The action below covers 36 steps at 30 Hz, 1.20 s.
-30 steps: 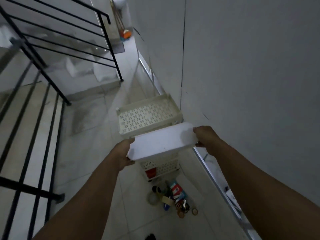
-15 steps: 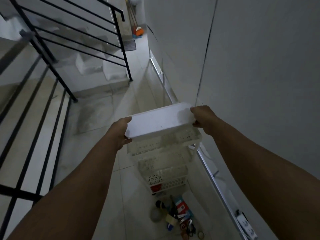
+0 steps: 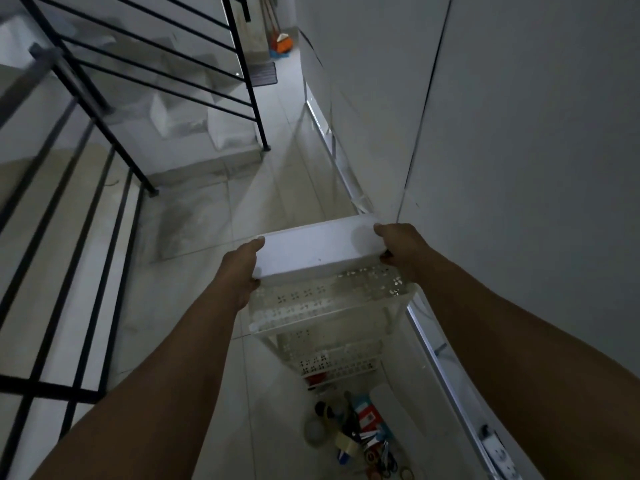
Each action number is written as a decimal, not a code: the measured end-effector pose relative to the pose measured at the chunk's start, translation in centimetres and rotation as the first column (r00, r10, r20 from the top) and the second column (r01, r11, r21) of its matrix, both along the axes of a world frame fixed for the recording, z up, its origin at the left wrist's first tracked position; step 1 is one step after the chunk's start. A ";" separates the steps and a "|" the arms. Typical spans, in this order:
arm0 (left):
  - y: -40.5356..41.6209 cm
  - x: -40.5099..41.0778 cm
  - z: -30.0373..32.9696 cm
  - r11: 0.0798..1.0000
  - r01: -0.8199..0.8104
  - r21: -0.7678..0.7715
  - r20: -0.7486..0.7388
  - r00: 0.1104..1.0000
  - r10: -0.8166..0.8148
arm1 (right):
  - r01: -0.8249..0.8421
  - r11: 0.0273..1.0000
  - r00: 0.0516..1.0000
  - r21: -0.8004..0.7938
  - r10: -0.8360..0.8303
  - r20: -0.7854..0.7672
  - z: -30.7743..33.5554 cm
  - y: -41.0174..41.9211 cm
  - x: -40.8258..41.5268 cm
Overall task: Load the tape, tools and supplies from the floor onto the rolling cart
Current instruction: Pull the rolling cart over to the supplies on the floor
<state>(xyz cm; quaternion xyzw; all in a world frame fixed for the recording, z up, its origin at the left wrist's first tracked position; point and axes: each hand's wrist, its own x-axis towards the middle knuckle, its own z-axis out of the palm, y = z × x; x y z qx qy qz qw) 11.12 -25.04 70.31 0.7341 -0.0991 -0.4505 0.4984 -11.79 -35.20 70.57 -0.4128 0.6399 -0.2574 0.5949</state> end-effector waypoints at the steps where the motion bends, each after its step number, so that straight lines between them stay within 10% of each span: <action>1: -0.1 0.0 -0.1 1.000 -0.011 -0.011 0.002 1.000 0.011 | -0.008 1.000 1.000 -0.012 0.008 -0.005 -0.1 -0.1 0.0; 36: 1.8 -0.4 -1.7 0.998 -0.034 -0.046 0.102 0.994 0.039 | -0.063 0.981 0.997 -0.184 0.054 -0.054 -0.8 0.4 -1.8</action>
